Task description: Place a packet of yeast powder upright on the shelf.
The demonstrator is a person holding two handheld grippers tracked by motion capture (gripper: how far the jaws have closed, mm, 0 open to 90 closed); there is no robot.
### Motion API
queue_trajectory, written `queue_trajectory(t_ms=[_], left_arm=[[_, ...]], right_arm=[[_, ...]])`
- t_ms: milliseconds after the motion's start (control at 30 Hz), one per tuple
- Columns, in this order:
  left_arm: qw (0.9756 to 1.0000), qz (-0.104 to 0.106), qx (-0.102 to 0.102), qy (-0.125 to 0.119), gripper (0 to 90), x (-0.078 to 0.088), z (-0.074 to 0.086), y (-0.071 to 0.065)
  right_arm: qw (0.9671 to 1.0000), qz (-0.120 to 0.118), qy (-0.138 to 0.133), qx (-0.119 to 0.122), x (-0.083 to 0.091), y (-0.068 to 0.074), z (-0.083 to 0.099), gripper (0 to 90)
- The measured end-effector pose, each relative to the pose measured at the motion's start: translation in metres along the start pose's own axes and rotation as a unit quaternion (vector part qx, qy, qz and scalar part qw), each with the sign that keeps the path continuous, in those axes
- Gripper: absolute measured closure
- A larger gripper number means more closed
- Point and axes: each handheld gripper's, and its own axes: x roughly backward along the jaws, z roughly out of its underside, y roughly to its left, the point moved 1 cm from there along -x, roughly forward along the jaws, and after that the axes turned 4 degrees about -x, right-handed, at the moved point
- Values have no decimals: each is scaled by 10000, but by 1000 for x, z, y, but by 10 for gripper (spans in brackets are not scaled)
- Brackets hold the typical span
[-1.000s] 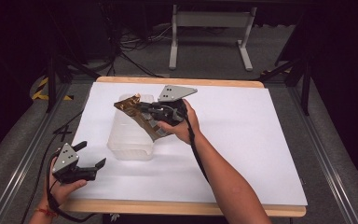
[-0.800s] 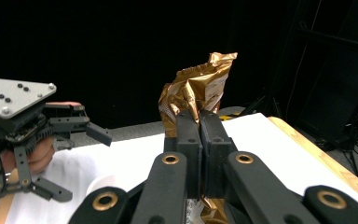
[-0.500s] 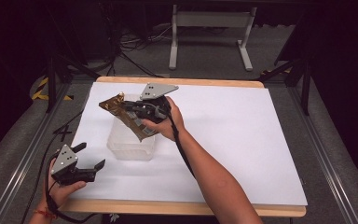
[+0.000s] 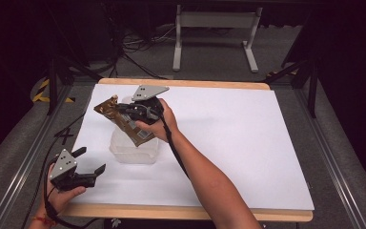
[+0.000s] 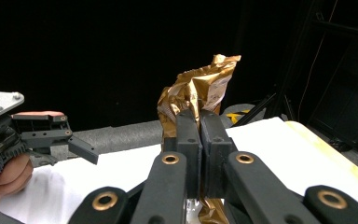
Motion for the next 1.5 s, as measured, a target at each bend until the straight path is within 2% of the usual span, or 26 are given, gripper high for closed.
queue_trajectory(t_ms=[100,400,467,567,600,700,1000,1200,1433,1500], left_arm=[[10000,17,-25,-3,83,-1,0,-1],[10000,9,-30,1,82,-1,-1,0],[10000,12,-38,13,82,0,-1,-1],[10000,16,-31,14,82,0,-1,-1],[10000,17,-33,14,82,-1,0,-2],[10000,30,-40,7,83,-1,-1,-2],[10000,53,-25,-14,82,0,0,-1],[10000,68,-42,25,83,-3,0,-2],[9999,52,-76,65,82,-3,-1,-3],[9999,50,-95,73,83,-3,-1,-3]], right_arm=[[10000,-11,10,2,-3,1,3,880],[9997,-246,76,-6,-2,4,10,878],[9994,-250,203,118,-6,8,11,879],[9992,-244,240,203,-10,11,10,880],[9988,-247,282,301,-15,15,9,881],[9986,-263,306,335,-21,17,8,881],[9993,-279,169,207,-29,15,4,880],[9992,-295,207,186,-19,16,8,879],[9983,-300,437,256,7,17,20,874],[9982,-297,456,256,10,17,21,874]])
